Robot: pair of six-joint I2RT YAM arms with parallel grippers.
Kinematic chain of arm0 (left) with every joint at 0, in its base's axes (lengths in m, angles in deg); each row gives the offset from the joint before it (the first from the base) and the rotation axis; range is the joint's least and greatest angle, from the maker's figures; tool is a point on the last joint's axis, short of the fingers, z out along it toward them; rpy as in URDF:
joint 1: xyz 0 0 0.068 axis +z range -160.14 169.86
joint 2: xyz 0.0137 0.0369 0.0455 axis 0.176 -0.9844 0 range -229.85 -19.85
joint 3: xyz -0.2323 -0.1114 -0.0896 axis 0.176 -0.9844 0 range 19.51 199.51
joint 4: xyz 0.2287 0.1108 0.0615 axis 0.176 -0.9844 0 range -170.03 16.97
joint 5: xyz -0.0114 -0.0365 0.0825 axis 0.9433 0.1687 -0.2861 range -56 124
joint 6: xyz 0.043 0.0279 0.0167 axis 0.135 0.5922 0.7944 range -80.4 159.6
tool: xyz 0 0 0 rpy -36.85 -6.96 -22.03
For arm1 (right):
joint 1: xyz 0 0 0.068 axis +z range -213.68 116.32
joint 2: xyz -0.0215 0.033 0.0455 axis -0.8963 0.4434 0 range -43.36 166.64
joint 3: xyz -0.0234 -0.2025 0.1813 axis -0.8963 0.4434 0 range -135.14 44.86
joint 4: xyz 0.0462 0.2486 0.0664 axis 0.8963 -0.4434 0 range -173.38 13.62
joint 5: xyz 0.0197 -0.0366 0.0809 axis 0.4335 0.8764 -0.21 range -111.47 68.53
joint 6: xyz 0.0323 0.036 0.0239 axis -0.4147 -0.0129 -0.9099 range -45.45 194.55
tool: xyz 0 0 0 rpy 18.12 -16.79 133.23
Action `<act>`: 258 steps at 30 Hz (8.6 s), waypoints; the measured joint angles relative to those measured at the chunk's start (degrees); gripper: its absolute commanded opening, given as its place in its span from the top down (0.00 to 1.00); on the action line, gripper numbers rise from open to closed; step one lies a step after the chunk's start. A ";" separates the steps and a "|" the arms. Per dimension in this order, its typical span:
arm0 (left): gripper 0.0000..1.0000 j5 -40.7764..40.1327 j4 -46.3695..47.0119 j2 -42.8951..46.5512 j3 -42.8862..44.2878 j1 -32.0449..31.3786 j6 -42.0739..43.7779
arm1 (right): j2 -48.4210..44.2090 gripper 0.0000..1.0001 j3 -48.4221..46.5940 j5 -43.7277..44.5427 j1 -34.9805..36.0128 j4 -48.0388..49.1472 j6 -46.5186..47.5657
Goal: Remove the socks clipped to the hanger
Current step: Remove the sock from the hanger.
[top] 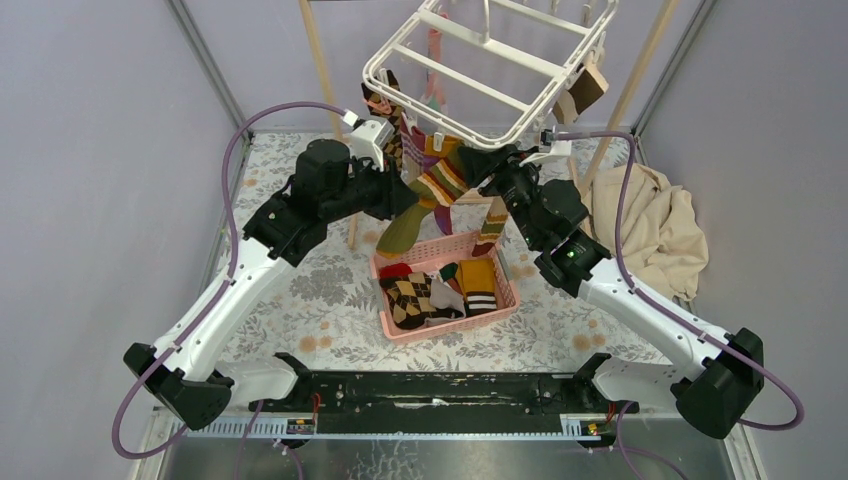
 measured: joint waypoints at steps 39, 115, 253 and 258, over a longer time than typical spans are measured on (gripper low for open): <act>0.75 3.02 -0.87 10.21 -9.55 0.00 -2.71 | -1.01 0.88 1.40 3.54 0.22 2.38 1.55; 0.01 -12.55 9.79 8.09 -17.57 0.28 -3.63 | 23.74 0.05 5.64 11.15 9.27 16.26 6.67; 0.01 11.13 63.32 -15.56 -11.02 0.87 -34.38 | -21.62 1.00 4.70 -50.56 -5.44 -21.33 4.09; 0.10 11.10 66.12 -15.74 -11.02 1.27 -36.68 | -21.64 1.00 4.72 -50.56 -5.44 -21.33 4.09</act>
